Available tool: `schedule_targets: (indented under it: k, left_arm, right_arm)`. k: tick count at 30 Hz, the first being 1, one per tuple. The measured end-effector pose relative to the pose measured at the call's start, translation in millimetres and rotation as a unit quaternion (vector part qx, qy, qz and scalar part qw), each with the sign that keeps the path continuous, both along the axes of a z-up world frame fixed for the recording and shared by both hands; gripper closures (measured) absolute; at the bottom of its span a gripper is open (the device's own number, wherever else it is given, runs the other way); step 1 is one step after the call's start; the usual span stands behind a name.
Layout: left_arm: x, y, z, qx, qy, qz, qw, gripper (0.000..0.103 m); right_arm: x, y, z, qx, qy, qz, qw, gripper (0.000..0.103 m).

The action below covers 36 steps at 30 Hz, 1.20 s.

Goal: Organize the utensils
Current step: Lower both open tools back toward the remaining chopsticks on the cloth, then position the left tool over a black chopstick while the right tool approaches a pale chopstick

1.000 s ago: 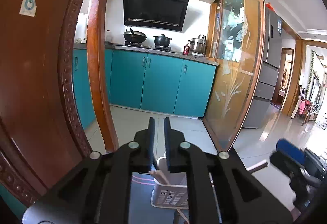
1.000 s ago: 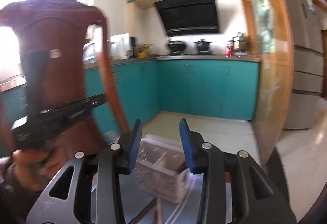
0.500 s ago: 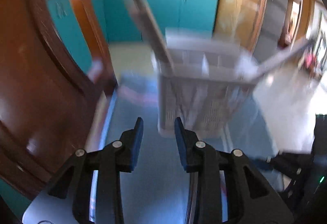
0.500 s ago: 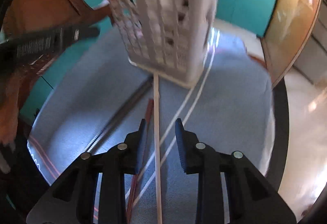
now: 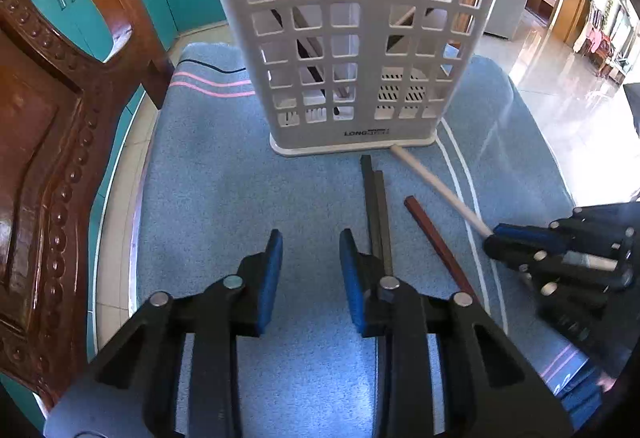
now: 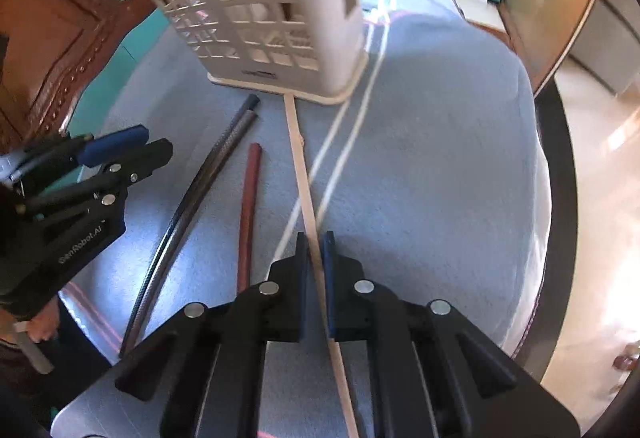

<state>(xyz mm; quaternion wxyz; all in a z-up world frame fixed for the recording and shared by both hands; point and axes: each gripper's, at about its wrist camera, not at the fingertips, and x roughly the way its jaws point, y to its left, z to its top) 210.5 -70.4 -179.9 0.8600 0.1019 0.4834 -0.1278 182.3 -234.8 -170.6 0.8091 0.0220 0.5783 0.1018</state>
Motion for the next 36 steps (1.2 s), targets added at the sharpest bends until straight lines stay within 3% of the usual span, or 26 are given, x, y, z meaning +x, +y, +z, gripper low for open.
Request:
schedule_targets:
  k: [7,13,20,25,29,36]
  left_arm:
    - [-8,-9,-10,0.005,0.004,-0.006,1.0,0.075]
    - [-7,-13,-13,0.008,0.003,-0.01,0.9999,0.075]
    - [-11,-20,-19,0.007,0.007,-0.02,0.9997,0.075]
    - [-14,-29,-26,0.01,0.013,-0.036,0.9992,0.075]
    - [-13,-32,-31,0.009,0.014,-0.04,0.9991,0.075]
    - [1,-15,-30,-0.004,0.024,-0.01,0.9996,0.074]
  right_arm:
    - [11,-4,1,-0.001,0.004,0.019,1.0,0.095]
    - [-7,13,5,-0.001,0.018,0.056,0.998,0.097]
    - [-5,3,20,0.008,-0.028,0.025,0.999,0.093]
    - [2,-9,17,0.004,-0.02,-0.007,1.0,0.083]
    - [2,-9,14,0.001,-0.013,-0.011,1.0,0.082]
    - [1,-6,16,-0.001,-0.017,-0.012,1.0,0.076]
